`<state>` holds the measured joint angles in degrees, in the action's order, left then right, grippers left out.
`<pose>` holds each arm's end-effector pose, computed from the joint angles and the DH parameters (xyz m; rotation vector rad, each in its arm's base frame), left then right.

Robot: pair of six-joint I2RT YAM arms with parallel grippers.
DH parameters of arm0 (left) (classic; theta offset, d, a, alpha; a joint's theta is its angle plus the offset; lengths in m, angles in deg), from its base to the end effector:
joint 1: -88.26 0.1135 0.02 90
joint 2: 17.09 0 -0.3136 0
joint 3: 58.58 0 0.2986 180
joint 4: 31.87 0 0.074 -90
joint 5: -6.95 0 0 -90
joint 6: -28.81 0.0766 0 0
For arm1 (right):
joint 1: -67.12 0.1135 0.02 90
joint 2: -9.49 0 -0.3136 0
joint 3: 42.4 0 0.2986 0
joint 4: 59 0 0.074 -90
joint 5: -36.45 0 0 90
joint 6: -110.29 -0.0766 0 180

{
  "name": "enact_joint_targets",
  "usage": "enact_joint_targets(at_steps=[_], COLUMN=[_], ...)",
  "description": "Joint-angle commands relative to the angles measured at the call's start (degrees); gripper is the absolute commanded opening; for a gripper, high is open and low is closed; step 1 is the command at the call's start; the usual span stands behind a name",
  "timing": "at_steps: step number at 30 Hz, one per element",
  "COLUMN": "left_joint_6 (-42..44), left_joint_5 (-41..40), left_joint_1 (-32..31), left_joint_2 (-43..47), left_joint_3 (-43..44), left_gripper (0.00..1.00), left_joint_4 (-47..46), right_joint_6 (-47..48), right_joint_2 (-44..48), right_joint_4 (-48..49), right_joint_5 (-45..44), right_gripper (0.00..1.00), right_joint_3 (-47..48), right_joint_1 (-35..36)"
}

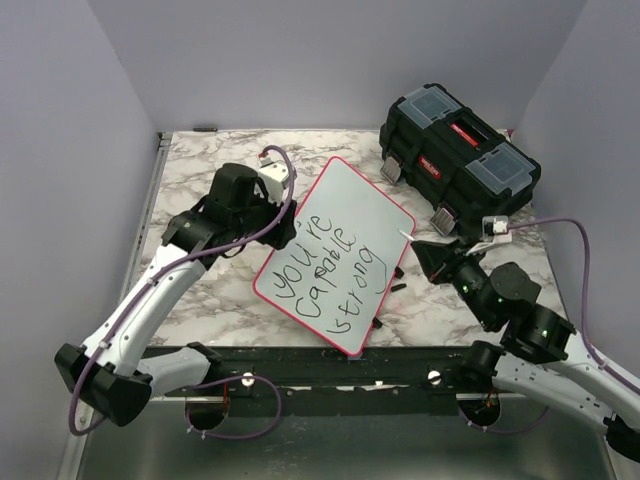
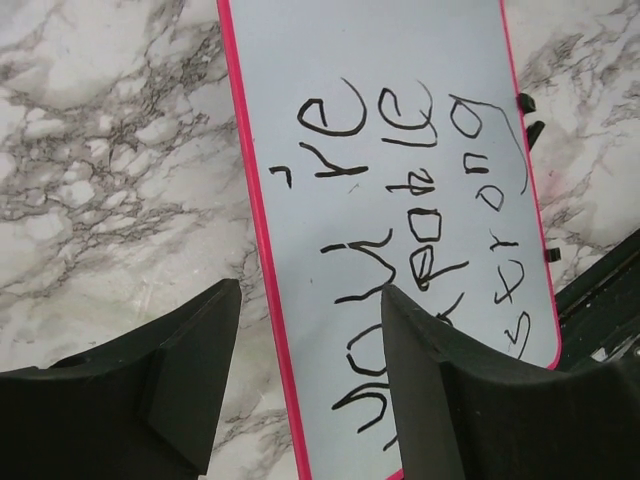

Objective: Write a sentence on the whiteboard
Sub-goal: Pick up the pen cap from the center of the board.

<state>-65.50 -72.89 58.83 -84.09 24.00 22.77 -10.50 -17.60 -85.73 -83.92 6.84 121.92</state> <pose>0.2556 -0.1597 0.3882 0.5924 2.2132 -0.5112 0.1222 0.1060 0.3577 0.0607 1.6860 0.7004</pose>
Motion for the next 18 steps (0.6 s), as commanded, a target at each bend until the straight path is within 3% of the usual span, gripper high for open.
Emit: enact_joint_targets(at_steps=[1,6,9,18], left_joint_6=[4.03,4.05,3.71,3.77], left_joint_5=[4.74,8.07,4.74,-0.93], left_joint_1=[-1.78,-7.80,-14.06,-27.45], left_joint_2=[5.67,5.02,3.01,-12.64], left_joint_3=[2.62,4.97,5.55,8.81], left_gripper=[0.60,0.60,0.60,0.58], left_joint_4=[0.98,0.68,-0.90,-5.34], right_joint_6=[2.25,5.92,9.31,19.18], right_joint_2=[-3.25,-10.31,-14.04,-15.49], right_joint_4=[-1.99,-2.05,-1.65,-1.43], right_joint_5=[-4.35,-6.87,-8.39,-15.54], right_gripper=[0.01,0.01,0.01,0.01], right_joint_3=[6.28,13.00,17.61,27.15], right_joint_1=[0.41,0.40,0.31,0.35])
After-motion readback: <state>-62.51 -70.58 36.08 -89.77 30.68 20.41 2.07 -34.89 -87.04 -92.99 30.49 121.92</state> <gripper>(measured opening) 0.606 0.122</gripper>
